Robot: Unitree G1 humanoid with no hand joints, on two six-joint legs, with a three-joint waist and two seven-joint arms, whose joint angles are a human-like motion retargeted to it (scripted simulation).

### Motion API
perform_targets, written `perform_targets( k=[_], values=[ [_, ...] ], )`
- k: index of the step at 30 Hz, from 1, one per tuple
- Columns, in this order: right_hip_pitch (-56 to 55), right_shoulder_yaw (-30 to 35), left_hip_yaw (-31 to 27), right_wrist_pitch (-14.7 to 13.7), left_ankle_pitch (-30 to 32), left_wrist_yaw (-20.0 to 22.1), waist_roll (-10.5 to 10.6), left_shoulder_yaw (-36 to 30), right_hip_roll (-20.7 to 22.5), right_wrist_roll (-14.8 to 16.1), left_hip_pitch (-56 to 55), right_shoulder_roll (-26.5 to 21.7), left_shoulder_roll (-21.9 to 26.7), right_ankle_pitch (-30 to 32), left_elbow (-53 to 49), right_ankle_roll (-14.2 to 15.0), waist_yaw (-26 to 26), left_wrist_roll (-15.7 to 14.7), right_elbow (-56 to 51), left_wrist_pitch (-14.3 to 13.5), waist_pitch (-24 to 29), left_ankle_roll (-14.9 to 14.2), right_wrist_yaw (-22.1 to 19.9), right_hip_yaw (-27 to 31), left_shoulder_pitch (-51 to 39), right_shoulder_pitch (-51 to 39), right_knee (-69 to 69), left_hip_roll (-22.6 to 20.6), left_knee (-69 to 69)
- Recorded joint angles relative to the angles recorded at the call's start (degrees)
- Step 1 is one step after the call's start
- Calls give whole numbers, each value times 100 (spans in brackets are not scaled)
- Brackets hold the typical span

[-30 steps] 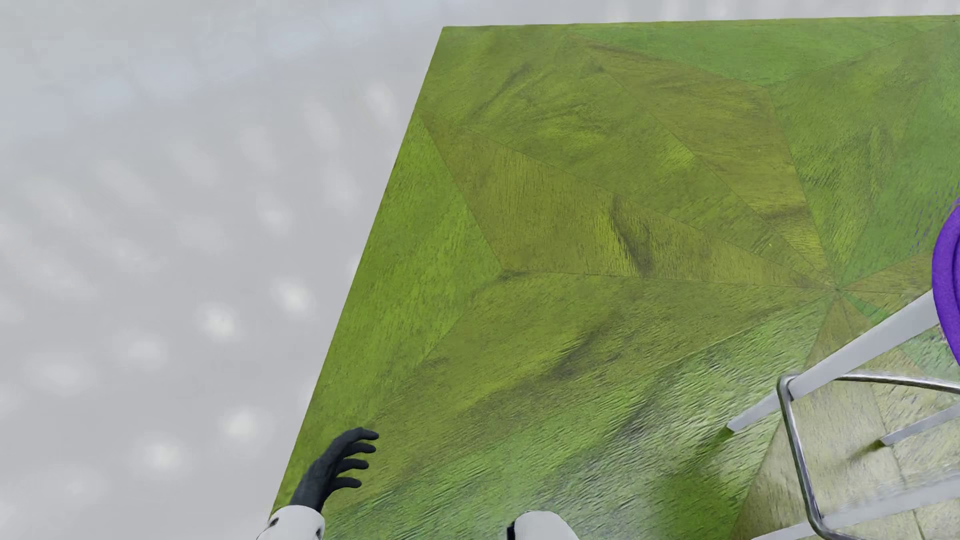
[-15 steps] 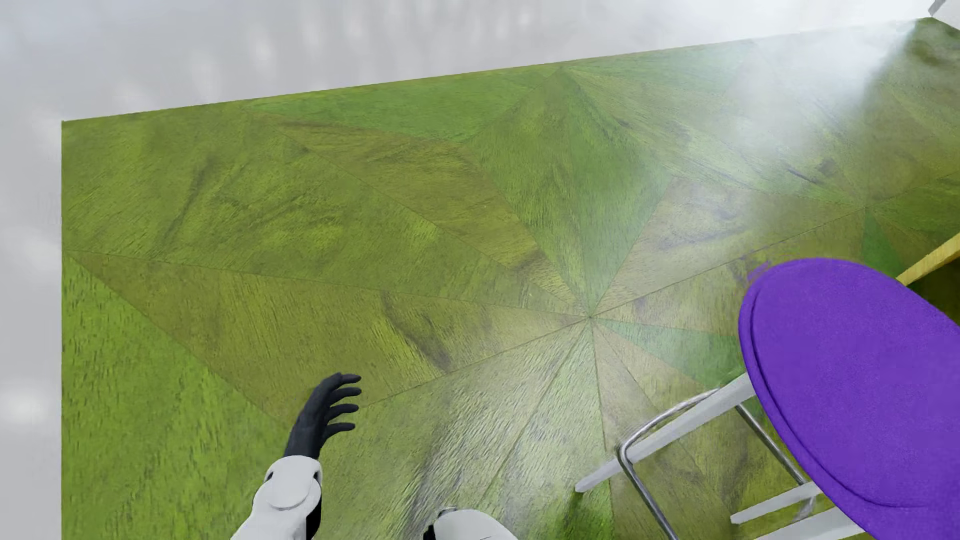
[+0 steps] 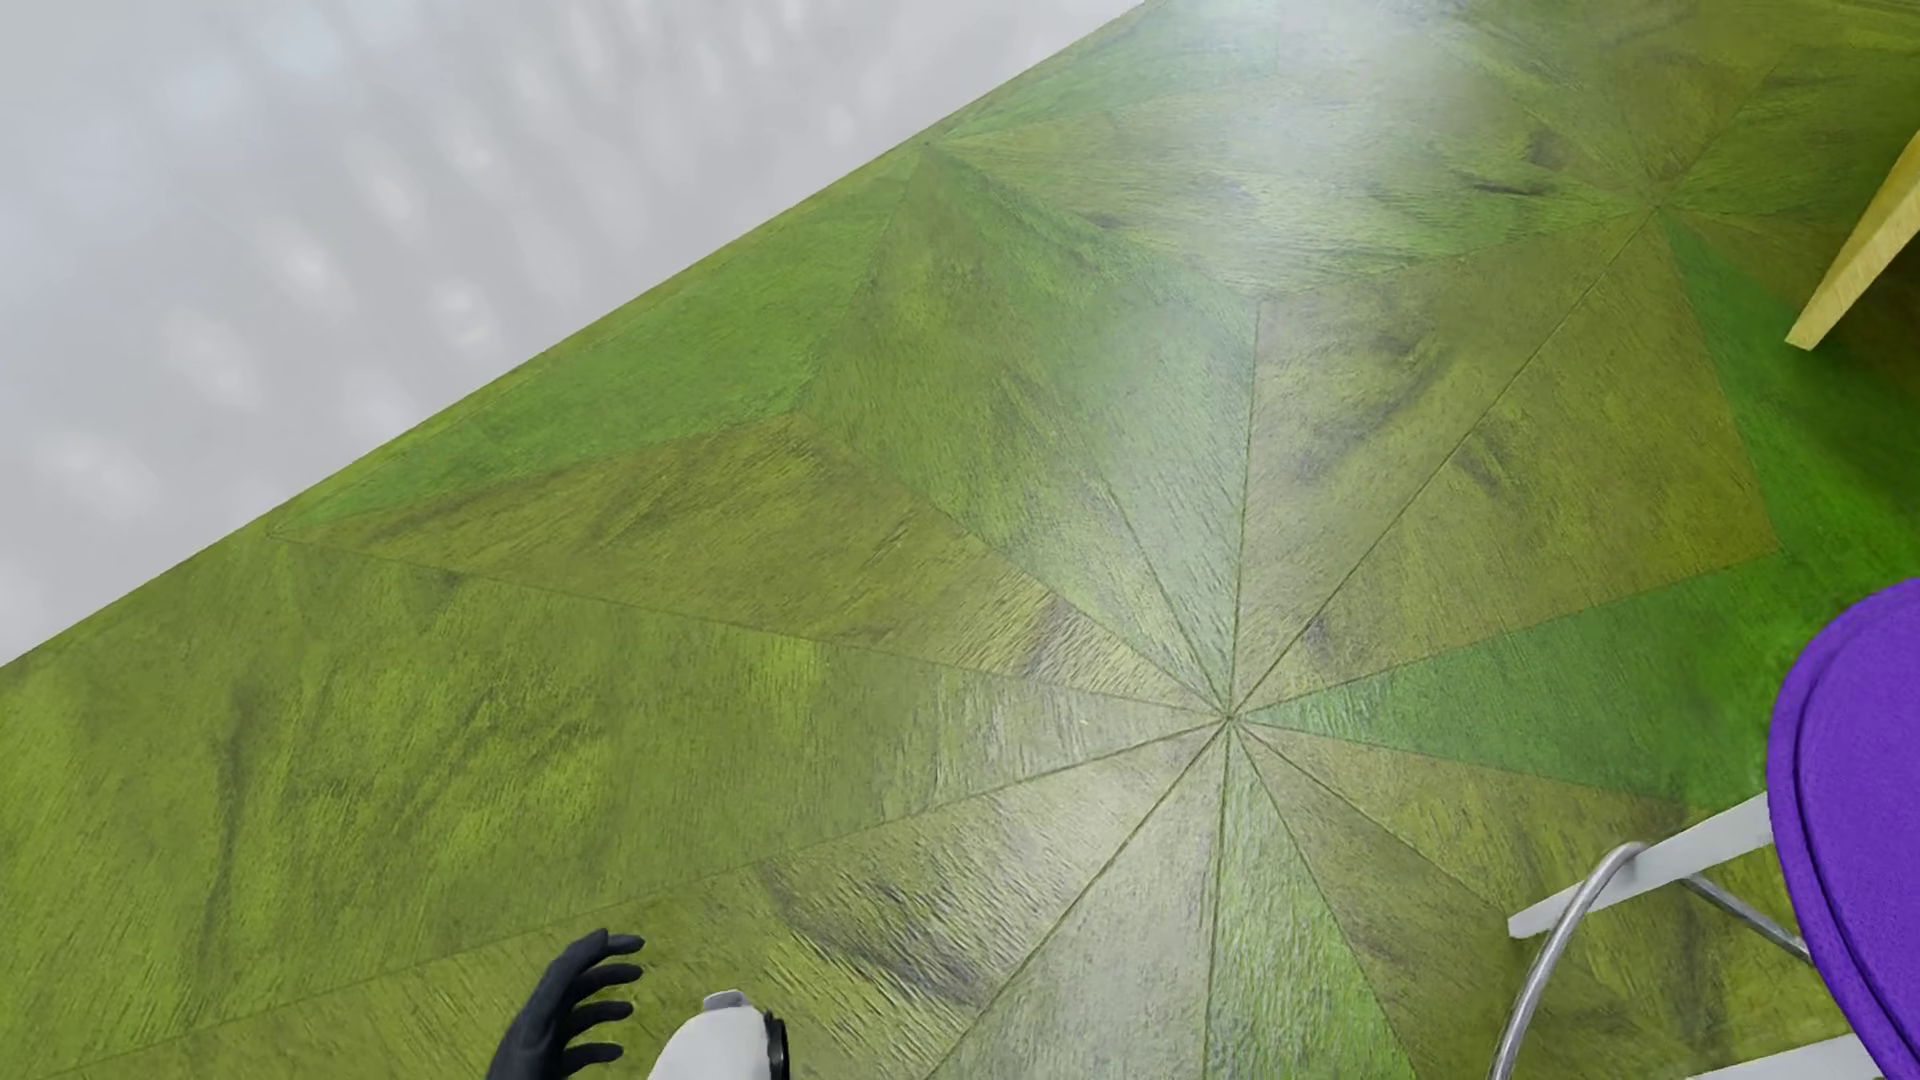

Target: Go around the stool

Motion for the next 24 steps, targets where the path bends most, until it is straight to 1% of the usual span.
perform_targets(
  k=[1,2,3,4,5,6,7,8,9,10,11,12,13,14,15,16,17,18,19,20,21,22,23,24],
  values=[
    [-152,-261,78,153,189,-89,47,44,57,-73,142,160,390,214,320,-155,-62,51,-286,-46,50,-58,-9,-37,39,-259,862,77,-1038],
    [-647,-58,219,170,1023,-73,-30,38,-74,-133,314,174,710,1164,603,-357,-188,61,-251,-46,51,99,110,-254,-147,-407,2130,204,-965],
    [-1126,-18,436,83,729,87,-234,124,-253,-99,577,135,774,2161,603,-201,-417,10,129,-89,12,780,444,-424,-219,-461,2796,269,-907],
    [-1501,-80,640,27,490,251,-489,199,-415,-10,944,2,752,2328,406,100,-646,-94,200,-48,24,1012,827,-545,-340,-340,3098,319,-963],
    [-1803,-166,862,32,287,363,-676,90,-655,55,1297,-176,525,1742,-104,172,-768,-254,24,82,-40,655,1118,-660,-398,-173,2821,412,-1072],
    [-1878,-431,1061,14,73,359,-812,-164,-843,-57,1672,-50,271,1048,-207,159,-893,-361,-67,124,-155,744,1206,-754,-438,-1,1983,485,-1186],
    [-1869,-400,1199,-22,-245,269,-873,-360,-980,-211,1951,-40,14,744,-322,177,-822,-397,-96,296,-219,631,1170,-787,-602,146,857,609,-1066],
    [-1685,-217,1003,-108,-384,126,-803,-681,-891,-296,1924,-113,-49,990,-327,114,-571,-340,248,500,-195,492,1022,-783,-843,144,600,719,-409],
    [-1483,146,514,-245,358,-34,-644,-648,-719,-271,1549,-222,-49,843,-142,132,-308,-181,497,618,-148,446,819,-649,-862,78,542,613,530],
    [-1156,174,57,-397,783,-195,-382,-256,-534,-187,1242,-201,-144,755,88,164,-78,3,555,644,-83,409,618,-544,-612,43,328,429,1064],
    [-930,-58,-148,-519,211,-369,-156,52,-412,-78,965,-53,3,676,2,208,147,186,224,756,-137,374,449,-391,-136,122,109,266,780],
    [-610,-100,-152,-619,-303,-504,73,222,-305,-27,881,13,85,576,159,265,258,325,94,865,-118,340,368,-228,154,-50,-100,277,90],
    [-344,-135,-123,-645,-514,-593,266,233,-192,-29,927,134,170,432,253,322,255,393,-124,940,-93,295,364,-17,417,-335,-210,338,-751],
    [-328,-132,64,-640,382,-622,226,7,-203,-20,1195,362,481,284,430,267,95,342,-299,897,-106,200,488,170,522,-566,119,391,-1243],
    [-610,75,350,-665,158,-524,-1,11,-392,84,1510,289,654,699,284,-168,-79,204,-17,860,-93,515,784,-34,394,-584,897,415,-1307],
    [-835,-15,582,-585,-48,-322,-206,98,-594,193,1895,224,563,1126,370,-360,-310,51,85,716,-54,533,1118,-371,89,-431,1492,473,-1416],
    [-1078,-67,834,-358,-228,-72,-444,63,-723,240,2271,187,449,1210,215,-200,-623,-104,-61,623,-100,468,1353,-633,-148,-214,1711,543,-1572],
    [-1242,-291,1053,-121,-419,141,-657,-199,-846,215,2590,127,288,1029,-218,80,-780,-259,-205,716,-176,385,1393,-800,-599,120,1367,587,-1622],
    [-1236,-126,1014,14,-447,264,-830,-359,-920,130,2576,-83,30,612,-507,176,-806,-364,6,668,-231,280,1255,-811,-1076,419,575,610,-1024],
    [-1044,323,553,51,301,263,-792,-326,-786,-3,2021,-395,-317,274,-130,56,-735,-386,653,299,-255,191,987,-735,-1347,566,506,623,380],
    [-764,265,97,166,553,154,-627,-422,-601,-51,1496,-351,-257,108,78,70,-523,-369,745,-32,-186,141,693,-593,-1051,553,410,407,989],
    [-455,89,-119,258,419,5,-402,-345,-413,-16,950,-114,-179,-7,88,90,-232,-312,550,-151,-105,104,412,-459,-608,475,220,275,1052],
    [-135,-79,-70,304,91,-168,-232,-152,-340,9,502,97,37,-215,46,123,11,-189,16,-78,-36,83,164,-335,-216,463,90,182,493],
    [-34,-178,43,313,-57,-281,-42,124,-221,-14,348,84,233,-335,235,138,73,-68,-197,-16,31,73,28,-202,20,158,397,262,-394]
  ],
)
